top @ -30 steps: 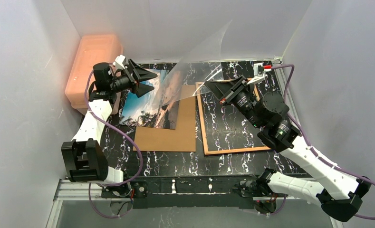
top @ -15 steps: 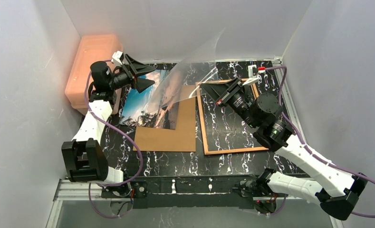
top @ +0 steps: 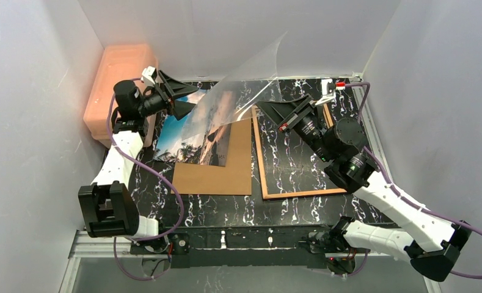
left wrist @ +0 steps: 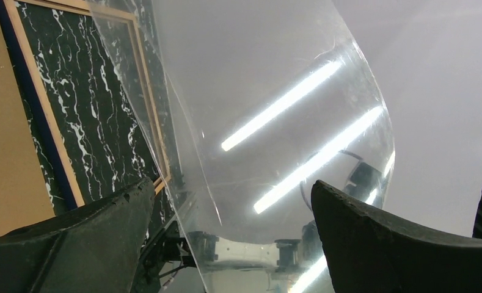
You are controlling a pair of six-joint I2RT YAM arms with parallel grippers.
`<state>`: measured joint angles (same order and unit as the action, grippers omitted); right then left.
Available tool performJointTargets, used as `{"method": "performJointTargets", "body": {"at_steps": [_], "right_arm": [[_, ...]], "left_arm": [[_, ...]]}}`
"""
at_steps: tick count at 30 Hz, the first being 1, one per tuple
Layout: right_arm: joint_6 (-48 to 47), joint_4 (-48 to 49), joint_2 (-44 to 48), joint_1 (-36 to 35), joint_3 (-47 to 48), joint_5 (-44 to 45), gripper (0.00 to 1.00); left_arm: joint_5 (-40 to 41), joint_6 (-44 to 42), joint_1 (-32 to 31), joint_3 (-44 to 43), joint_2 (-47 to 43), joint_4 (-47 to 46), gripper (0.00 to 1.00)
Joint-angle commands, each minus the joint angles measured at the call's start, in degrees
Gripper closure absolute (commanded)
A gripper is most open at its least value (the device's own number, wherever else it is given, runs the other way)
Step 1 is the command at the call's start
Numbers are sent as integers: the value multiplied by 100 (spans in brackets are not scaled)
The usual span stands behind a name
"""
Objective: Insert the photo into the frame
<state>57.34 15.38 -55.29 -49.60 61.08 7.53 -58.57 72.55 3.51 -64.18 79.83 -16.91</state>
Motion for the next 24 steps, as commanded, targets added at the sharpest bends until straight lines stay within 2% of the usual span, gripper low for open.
{"method": "performJointTargets", "body": {"at_steps": [1, 12, 19, 24], "right_arm": [[368, 1114, -33, -4, 23, -205, 99], [458, 1310, -157, -4, -44, -377, 99], [764, 1437, -35, -5, -561, -394, 99], [744, 1180, 228, -3, -901, -330, 99]], "left_arm": [[-157, 147, -84, -26, -140, -219, 2], [-114, 672, -232, 240, -264, -616, 2], [58, 1247, -226, 73, -315, -1095, 2], [17, 1495, -91, -40, -256, -1167, 9]]}}
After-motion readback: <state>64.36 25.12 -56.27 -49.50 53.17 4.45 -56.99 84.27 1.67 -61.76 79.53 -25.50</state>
